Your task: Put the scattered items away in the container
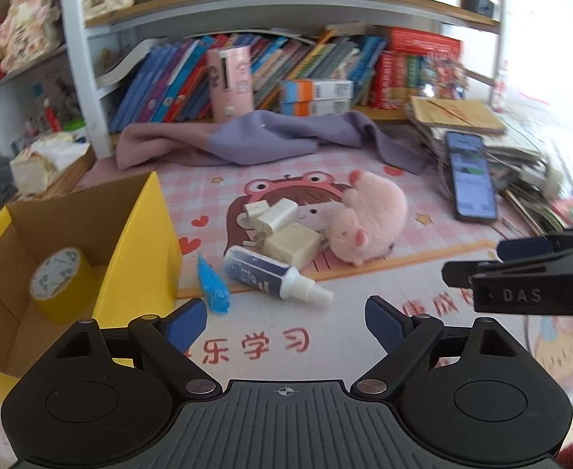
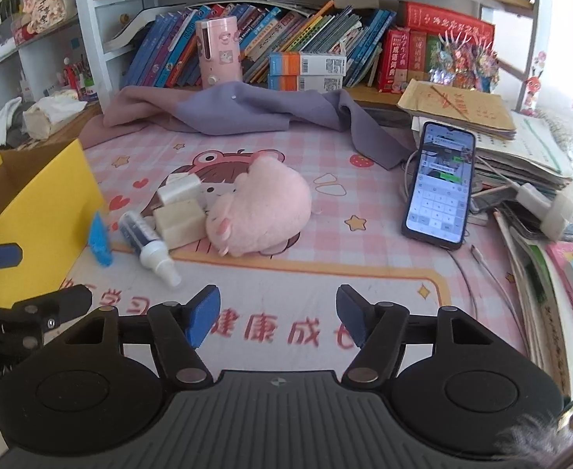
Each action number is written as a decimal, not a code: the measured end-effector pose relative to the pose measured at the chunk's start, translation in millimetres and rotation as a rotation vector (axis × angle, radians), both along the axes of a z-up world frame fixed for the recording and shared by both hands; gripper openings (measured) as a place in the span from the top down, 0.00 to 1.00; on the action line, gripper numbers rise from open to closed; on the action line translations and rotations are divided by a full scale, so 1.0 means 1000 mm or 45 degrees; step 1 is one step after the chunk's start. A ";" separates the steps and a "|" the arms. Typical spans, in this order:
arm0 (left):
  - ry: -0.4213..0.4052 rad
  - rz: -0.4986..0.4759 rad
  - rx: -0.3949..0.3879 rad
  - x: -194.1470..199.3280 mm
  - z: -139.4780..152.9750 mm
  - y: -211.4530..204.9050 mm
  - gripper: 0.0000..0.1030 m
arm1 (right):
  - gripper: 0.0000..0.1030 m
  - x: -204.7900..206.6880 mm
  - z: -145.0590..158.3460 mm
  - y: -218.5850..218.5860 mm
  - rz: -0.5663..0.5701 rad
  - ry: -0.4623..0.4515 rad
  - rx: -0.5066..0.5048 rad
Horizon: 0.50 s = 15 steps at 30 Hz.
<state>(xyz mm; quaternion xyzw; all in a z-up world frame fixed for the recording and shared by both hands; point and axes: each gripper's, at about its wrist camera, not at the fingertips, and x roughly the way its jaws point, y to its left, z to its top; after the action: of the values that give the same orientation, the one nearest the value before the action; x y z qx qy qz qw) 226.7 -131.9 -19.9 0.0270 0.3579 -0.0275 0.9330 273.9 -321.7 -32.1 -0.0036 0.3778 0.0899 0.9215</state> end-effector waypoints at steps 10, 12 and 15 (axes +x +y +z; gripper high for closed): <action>0.087 0.190 -0.060 0.048 -0.021 -0.001 0.41 | 0.38 0.048 -0.011 -0.003 0.094 0.029 0.054; 0.091 0.210 -0.062 0.056 -0.025 -0.002 0.45 | 0.38 0.058 -0.014 -0.003 0.095 0.039 0.063; 0.092 0.248 -0.076 0.070 -0.029 -0.002 0.49 | 0.38 0.072 -0.018 -0.005 0.084 0.055 0.075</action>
<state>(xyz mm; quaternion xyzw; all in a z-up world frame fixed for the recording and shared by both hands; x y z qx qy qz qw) 297.0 -133.6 -48.6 -0.0367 0.3913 0.0519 0.9181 346.2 -326.2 -50.3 0.0131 0.3944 0.1315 0.9094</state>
